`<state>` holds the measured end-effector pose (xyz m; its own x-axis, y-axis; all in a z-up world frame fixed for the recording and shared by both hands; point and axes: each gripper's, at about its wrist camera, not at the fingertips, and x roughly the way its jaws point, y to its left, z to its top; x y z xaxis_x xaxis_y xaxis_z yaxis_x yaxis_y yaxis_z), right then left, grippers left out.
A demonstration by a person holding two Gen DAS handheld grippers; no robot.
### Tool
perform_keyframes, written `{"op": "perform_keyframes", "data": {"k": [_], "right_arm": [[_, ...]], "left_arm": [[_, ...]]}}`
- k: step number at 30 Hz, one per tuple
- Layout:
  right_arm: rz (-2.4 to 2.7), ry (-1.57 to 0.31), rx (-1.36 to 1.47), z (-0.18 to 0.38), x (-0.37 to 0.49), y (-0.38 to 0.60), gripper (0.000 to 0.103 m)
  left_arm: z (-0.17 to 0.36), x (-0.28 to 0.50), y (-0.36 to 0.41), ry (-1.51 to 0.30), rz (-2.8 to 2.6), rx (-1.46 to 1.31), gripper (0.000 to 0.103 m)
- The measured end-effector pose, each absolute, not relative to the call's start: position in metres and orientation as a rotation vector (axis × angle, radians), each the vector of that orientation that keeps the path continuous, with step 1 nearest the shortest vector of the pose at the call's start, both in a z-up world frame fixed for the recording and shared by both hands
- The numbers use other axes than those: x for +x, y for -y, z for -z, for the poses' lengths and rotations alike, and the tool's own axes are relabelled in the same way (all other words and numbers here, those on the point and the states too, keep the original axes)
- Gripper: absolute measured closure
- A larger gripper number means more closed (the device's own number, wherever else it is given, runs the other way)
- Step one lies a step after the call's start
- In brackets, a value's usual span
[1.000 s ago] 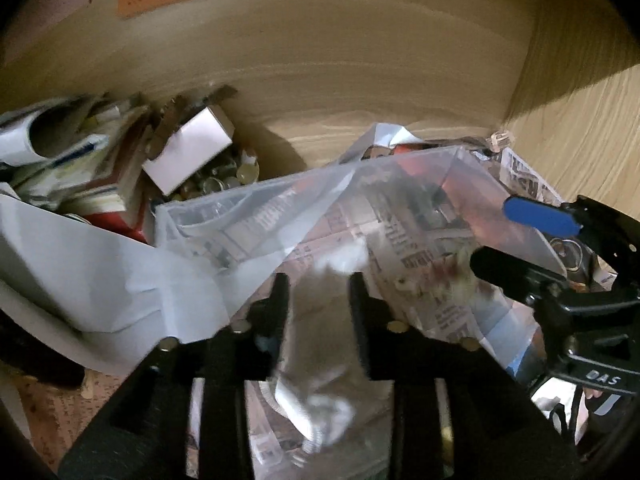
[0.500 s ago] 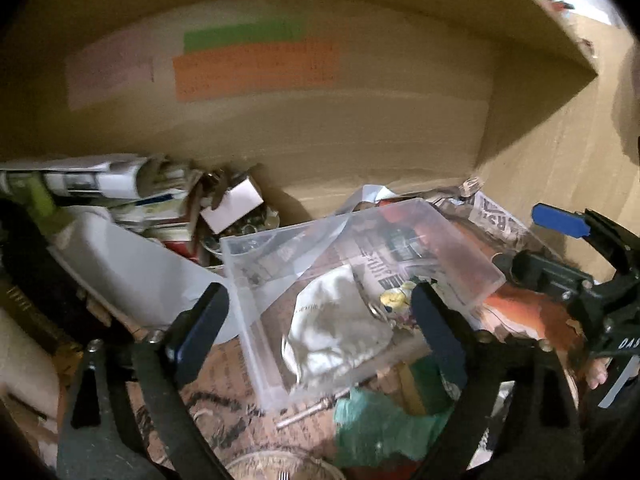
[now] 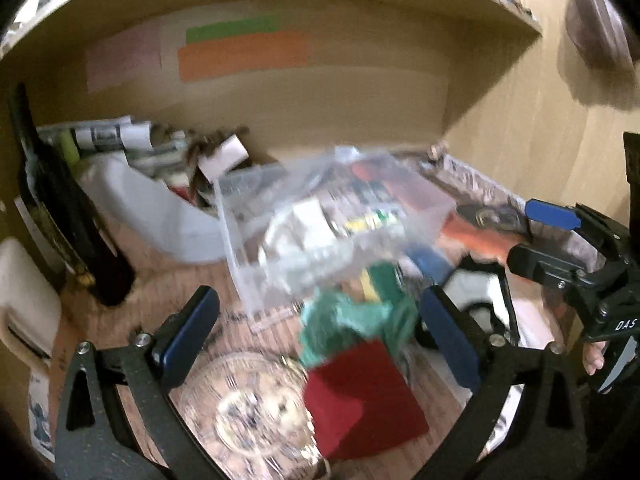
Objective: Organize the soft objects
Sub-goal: 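Grasp the red felt square with left tool while right tool grasps the black strap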
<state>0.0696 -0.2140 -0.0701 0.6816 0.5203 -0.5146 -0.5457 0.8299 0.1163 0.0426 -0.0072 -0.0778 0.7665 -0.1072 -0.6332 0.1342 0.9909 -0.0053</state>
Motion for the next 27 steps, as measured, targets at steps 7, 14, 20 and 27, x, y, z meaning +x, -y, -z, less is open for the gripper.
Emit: {"op": "perform_keyframes", "data": {"k": [7, 14, 20, 27], "right_arm": [[-0.62, -0.653, -0.063, 0.106, 0.055, 0.207, 0.009], [-0.632, -0.739, -0.049, 0.135, 0.057, 0.206, 0.023], [-0.684, -0.783, -0.034, 0.144, 0.057, 0.201, 0.057], [-0.706, -0.772, -0.037, 0.144, 0.054, 0.199, 0.081]], "left_arm": [[0.117, 0.034, 0.009, -0.805, 0.147, -0.009, 0.001], [0.142, 0.03, -0.001, -0.867, 0.147, -0.086, 0.001], [0.148, 0.027, -0.005, -0.87, 0.187, -0.122, 0.019], [0.144, 0.023, -0.006, -0.859, 0.213, -0.125, 0.042]]}}
